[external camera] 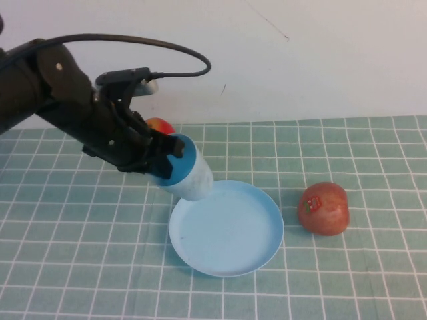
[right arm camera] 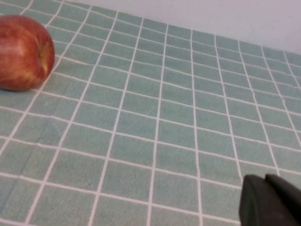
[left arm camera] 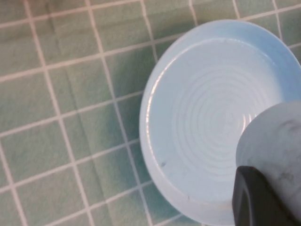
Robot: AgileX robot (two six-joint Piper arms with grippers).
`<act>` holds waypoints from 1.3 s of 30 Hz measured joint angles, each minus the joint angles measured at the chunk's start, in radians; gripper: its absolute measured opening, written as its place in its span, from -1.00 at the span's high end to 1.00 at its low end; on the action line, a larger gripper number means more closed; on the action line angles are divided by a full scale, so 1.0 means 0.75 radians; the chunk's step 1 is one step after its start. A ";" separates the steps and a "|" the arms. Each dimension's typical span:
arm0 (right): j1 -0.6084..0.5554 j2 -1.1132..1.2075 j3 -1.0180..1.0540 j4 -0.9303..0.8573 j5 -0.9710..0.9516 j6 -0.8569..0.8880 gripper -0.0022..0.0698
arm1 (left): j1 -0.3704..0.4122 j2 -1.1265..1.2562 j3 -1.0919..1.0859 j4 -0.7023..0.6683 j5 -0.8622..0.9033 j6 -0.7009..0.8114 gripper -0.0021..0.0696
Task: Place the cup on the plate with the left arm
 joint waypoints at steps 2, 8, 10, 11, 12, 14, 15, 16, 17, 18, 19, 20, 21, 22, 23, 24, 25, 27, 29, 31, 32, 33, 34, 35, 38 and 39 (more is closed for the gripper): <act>0.000 0.000 0.000 0.000 0.000 0.000 0.95 | -0.029 0.061 -0.061 0.003 0.019 0.000 0.90; 0.000 0.000 0.000 0.000 0.000 0.000 0.95 | -0.125 0.284 -0.238 0.125 0.064 0.000 0.90; 0.000 0.000 0.000 0.000 0.000 0.000 0.95 | -0.155 0.354 -0.290 0.173 0.081 -0.006 0.90; 0.000 0.000 0.000 0.000 0.000 0.000 0.95 | -0.165 0.389 -0.317 0.197 0.090 -0.011 0.90; 0.000 0.000 0.000 0.000 0.000 0.000 0.95 | -0.175 0.422 -0.342 0.214 0.100 -0.013 0.90; 0.000 0.000 0.000 0.000 0.000 0.000 0.95 | -0.180 0.477 -0.384 0.231 0.117 -0.019 0.90; 0.000 0.000 0.000 0.000 0.000 0.000 0.95 | -0.180 0.500 -0.405 0.239 0.130 -0.022 0.89; 0.000 0.000 0.000 0.000 0.000 0.000 0.95 | -0.180 0.516 -0.425 0.242 0.143 -0.025 0.87; 0.000 0.000 0.000 0.000 0.000 0.000 0.95 | -0.180 0.532 -0.443 0.243 0.158 -0.025 0.81; 0.000 0.000 0.000 0.000 0.000 0.000 0.95 | -0.180 0.541 -0.458 0.243 0.168 -0.025 0.71; 0.000 0.000 0.000 0.000 0.000 0.000 0.95 | -0.182 0.548 -0.470 0.245 0.175 -0.027 0.58; 0.000 0.000 0.000 0.000 0.000 0.000 0.95 | -0.182 0.550 -0.485 0.245 0.182 -0.027 0.43; 0.000 0.000 0.000 0.000 0.000 0.000 0.95 | -0.182 0.550 -0.505 0.245 0.197 -0.021 0.25; 0.000 0.000 0.000 0.000 0.000 0.000 0.95 | -0.182 0.550 -0.524 0.245 0.215 -0.014 0.12; 0.000 0.000 0.000 0.000 0.000 0.000 0.95 | -0.182 0.550 -0.551 0.245 0.241 -0.014 -0.01; 0.000 0.000 0.000 0.000 0.000 0.000 0.95 | -0.182 0.550 -0.584 0.248 0.270 -0.012 -0.09; 0.000 0.000 0.000 0.000 0.000 0.000 0.95 | -0.182 0.550 -0.613 0.248 0.302 -0.009 -0.11; 0.000 0.000 0.000 0.000 0.000 0.000 0.95 | -0.182 0.550 -0.697 0.245 0.379 0.006 -0.06; 0.000 0.000 0.000 0.000 0.000 0.000 0.95 | -0.182 0.550 -0.787 0.242 0.421 0.013 0.10; 0.000 0.000 0.000 0.000 0.000 0.000 0.95 | -0.182 0.527 -0.845 0.234 0.435 0.013 0.40; 0.000 0.000 0.000 0.000 0.000 0.000 0.95 | -0.182 0.502 -0.861 0.227 0.438 0.010 0.57; 0.000 0.000 0.000 0.000 0.000 0.000 0.95 | -0.182 0.472 -0.870 0.213 0.443 0.010 0.70; 0.000 0.000 0.000 0.000 0.000 0.000 0.95 | -0.182 0.434 -0.873 0.197 0.446 0.010 0.77; 0.000 0.000 0.000 0.000 0.000 0.000 0.95 | -0.182 0.393 -0.879 0.184 0.450 0.010 0.83; 0.000 0.000 0.000 0.000 0.000 0.000 0.95 | -0.182 0.266 -0.885 0.161 0.462 -0.006 0.91; 0.000 0.000 0.000 0.000 0.000 0.000 0.95 | -0.182 0.223 -0.887 0.160 0.464 -0.005 0.92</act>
